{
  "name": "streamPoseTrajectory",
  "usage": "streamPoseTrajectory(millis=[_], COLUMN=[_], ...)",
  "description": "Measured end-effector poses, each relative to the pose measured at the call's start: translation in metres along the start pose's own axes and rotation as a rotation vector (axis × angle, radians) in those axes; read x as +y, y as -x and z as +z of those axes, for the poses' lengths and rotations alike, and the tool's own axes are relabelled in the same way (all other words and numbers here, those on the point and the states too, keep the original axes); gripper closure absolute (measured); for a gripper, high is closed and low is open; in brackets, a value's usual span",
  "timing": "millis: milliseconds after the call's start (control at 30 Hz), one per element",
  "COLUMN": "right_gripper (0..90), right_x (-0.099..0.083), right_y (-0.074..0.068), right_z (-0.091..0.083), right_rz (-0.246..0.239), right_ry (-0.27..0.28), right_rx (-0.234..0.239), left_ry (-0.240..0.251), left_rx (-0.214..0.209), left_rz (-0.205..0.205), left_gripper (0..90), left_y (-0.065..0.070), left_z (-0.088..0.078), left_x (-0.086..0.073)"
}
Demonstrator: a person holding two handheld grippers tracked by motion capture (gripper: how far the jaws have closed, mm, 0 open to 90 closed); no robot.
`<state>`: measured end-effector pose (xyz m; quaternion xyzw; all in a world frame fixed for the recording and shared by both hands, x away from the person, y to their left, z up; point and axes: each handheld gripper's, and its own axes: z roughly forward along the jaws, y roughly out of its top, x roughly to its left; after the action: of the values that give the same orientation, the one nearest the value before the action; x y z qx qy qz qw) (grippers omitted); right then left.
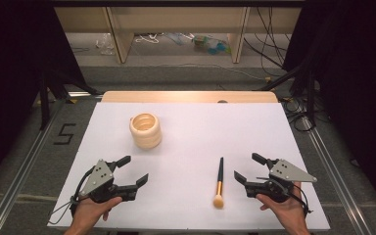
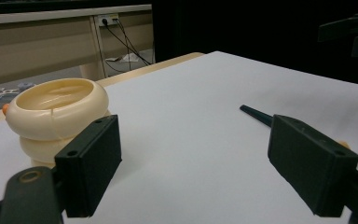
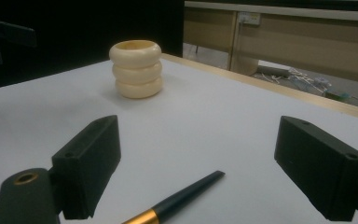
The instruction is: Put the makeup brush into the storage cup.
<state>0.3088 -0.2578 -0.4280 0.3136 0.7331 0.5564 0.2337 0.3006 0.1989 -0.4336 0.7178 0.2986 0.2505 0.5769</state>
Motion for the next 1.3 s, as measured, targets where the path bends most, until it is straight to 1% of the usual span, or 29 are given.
streamPoseTrajectory(millis=[67, 133, 200, 233, 267, 400, 433, 500, 533, 567, 633, 667, 700, 733, 767, 800, 833, 900, 933, 967, 1000, 1033, 1100, 1133, 1167, 1200, 1233, 1267, 1300], right_gripper=[15.5, 15.5, 15.6, 15.6, 15.7, 15.8, 15.8, 15.8, 15.8, 15.8, 15.8, 15.9, 15.9, 16.0, 16.3, 17.0, 18.1, 18.9, 18.9, 18.9, 18.9, 19.2, 19.9, 20.2, 20.2, 20.2, 20.2, 20.2, 20.2], right_x=[0.000, 0.000, 0.000, 0.000, 0.001, 0.002, 0.002, 0.003, 0.004, 0.005, 0.005, 0.005, 0.005, 0.005, 0.005, 0.006, 0.008, 0.010, 0.010, 0.014, 0.014, 0.016, 0.020, 0.024, 0.024, 0.027, 0.027, 0.027, 0.028], right_y=[0.000, 0.000, 0.000, 0.000, 0.000, 0.001, 0.003, 0.003, 0.005, 0.005, 0.005, 0.006, 0.006, 0.006, 0.006, 0.007, 0.009, 0.010, 0.010, 0.013, 0.013, 0.014, 0.015, 0.016, 0.016, 0.018, 0.020, 0.020, 0.022], right_z=[0.000, 0.001, 0.001, 0.003, 0.002, 0.004, 0.004, 0.005, 0.005, 0.005, 0.006, 0.008, 0.009, 0.010, 0.011, 0.012, 0.014, 0.018, 0.018, 0.022, 0.022, 0.023, 0.029, 0.034, 0.034, 0.042, 0.045, 0.045, 0.051], right_rz=[0.001, -0.013, -0.015, -0.032, -0.045, -0.055, -0.072, -0.076, -0.090, -0.087, -0.094, -0.109, -0.117, -0.131, -0.131, -0.150, -0.178, -0.207, -0.207, -0.224, -0.224, -0.235, -0.273, -0.308, -0.308, -0.326, -0.329, -0.329, -0.344], right_ry=[-0.007, -0.007, -0.023, -0.021, -0.035, -0.040, -0.035, -0.039, -0.051, -0.069, -0.076, -0.078, -0.095, -0.109, -0.134, -0.147, -0.177, -0.195, -0.195, -0.221, -0.221, -0.246, -0.284, -0.308, -0.308, -0.335, -0.352, -0.352, -0.379], right_rx=[0.002, 0.007, 0.011, 0.018, 0.010, 0.027, 0.025, 0.032, 0.029, 0.042, 0.041, 0.047, 0.064, 0.066, 0.092, 0.095, 0.115, 0.136, 0.136, 0.158, 0.158, 0.174, 0.199, 0.217, 0.217, 0.246, 0.257, 0.257, 0.275], left_ry=[-0.003, -0.003, -0.002, -0.002, -0.003, -0.004, -0.004, -0.003, -0.002, 0.011, -0.001, -0.004, -0.006, -0.012, -0.015, -0.016, -0.017, -0.012, -0.010, -0.010, -0.009, -0.009, -0.009, -0.011, -0.012, -0.012, -0.012, -0.013, -0.014], left_rx=[-0.001, -0.002, -0.001, 0.000, -0.001, -0.002, -0.002, 0.001, 0.000, -0.009, -0.002, -0.005, -0.006, -0.006, -0.005, -0.006, -0.006, -0.006, -0.005, -0.004, -0.003, -0.002, -0.002, -0.002, -0.001, 0.000, 0.000, 0.000, 0.000], left_rz=[0.005, 0.003, 0.001, -0.003, -0.001, 0.000, 0.000, -0.004, -0.004, -0.013, -0.006, -0.004, -0.006, -0.009, -0.003, -0.005, -0.003, -0.003, -0.005, -0.010, -0.012, -0.009, -0.010, -0.010, -0.008, -0.006, -0.005, -0.005, -0.005], left_gripper=[17.4, 17.4, 17.4, 17.4, 17.4, 17.4, 17.5, 17.4, 17.5, 17.5, 17.5, 17.5, 17.6, 17.6, 17.6, 17.6, 17.6, 17.7, 17.7, 17.7, 17.7, 17.7, 17.7, 17.7, 17.7, 17.7, 17.7, 17.7, 17.7], left_y=[0.000, 0.000, 0.000, 0.000, 0.000, 0.000, 0.000, 0.001, 0.000, 0.000, 0.000, 0.001, 0.001, 0.001, 0.001, 0.001, 0.000, 0.000, 0.000, 0.000, 0.000, -0.001, -0.001, -0.001, -0.001, -0.001, -0.001, -0.001, -0.001], left_z=[0.000, 0.000, 0.000, 0.000, 0.000, 0.000, 0.000, -0.001, -0.001, 0.000, 0.000, 0.001, 0.002, 0.002, 0.002, 0.003, 0.003, 0.003, 0.003, 0.003, 0.003, 0.003, 0.003, 0.003, 0.003, 0.003, 0.003, 0.003, 0.003], left_x=[0.000, 0.000, 0.000, 0.000, 0.000, 0.000, 0.000, -0.001, -0.001, -0.001, 0.000, 0.000, 0.000, -0.001, -0.001, -0.001, -0.001, -0.001, -0.001, -0.001, -0.001, -0.001, -0.001, -0.001, -0.001, -0.001, -0.001, -0.001, -0.002])
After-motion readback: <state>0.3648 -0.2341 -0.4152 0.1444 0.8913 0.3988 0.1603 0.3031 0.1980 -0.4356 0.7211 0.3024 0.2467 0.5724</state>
